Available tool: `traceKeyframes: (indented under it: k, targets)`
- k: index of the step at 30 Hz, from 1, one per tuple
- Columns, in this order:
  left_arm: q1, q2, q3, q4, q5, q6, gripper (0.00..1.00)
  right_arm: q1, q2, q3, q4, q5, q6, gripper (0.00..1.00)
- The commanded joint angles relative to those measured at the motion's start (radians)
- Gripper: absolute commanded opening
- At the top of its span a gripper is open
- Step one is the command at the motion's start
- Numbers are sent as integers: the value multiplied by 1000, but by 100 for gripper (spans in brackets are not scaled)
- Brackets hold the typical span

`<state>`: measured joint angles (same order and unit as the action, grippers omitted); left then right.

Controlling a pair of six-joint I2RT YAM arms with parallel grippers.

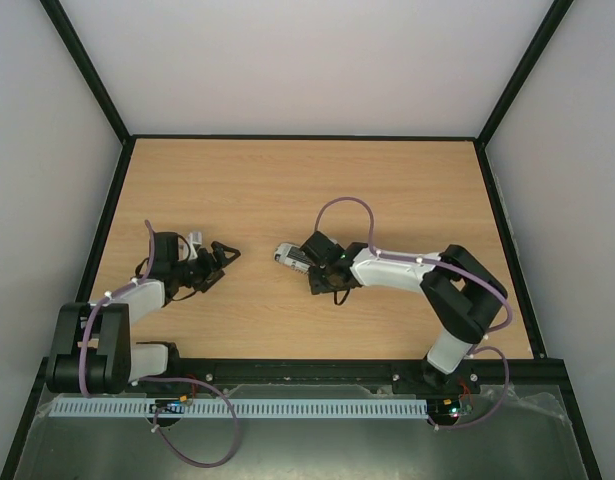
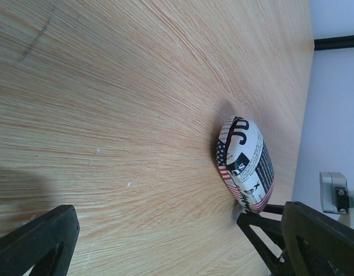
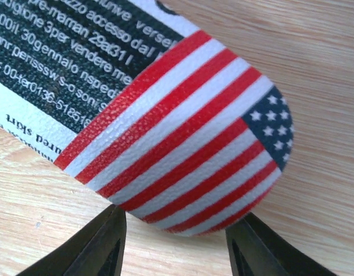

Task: Organize the sunglasses
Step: Move the sunglasses case at the center of the board.

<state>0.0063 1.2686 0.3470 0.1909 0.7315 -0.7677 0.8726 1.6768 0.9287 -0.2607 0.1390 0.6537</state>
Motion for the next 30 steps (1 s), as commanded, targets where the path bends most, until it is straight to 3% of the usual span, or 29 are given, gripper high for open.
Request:
traceKeyframes:
  k: [1, 18, 30]
  targets:
    - [7, 1, 14, 1, -1, 7, 99, 8, 47, 30, -16, 44, 58, 50]
    - [6, -3, 16, 5, 19, 5, 99, 1, 90, 93, -19, 76, 80, 55]
    - [6, -27, 20, 1, 16, -1, 99, 110, 44, 84, -28, 124, 126, 58]
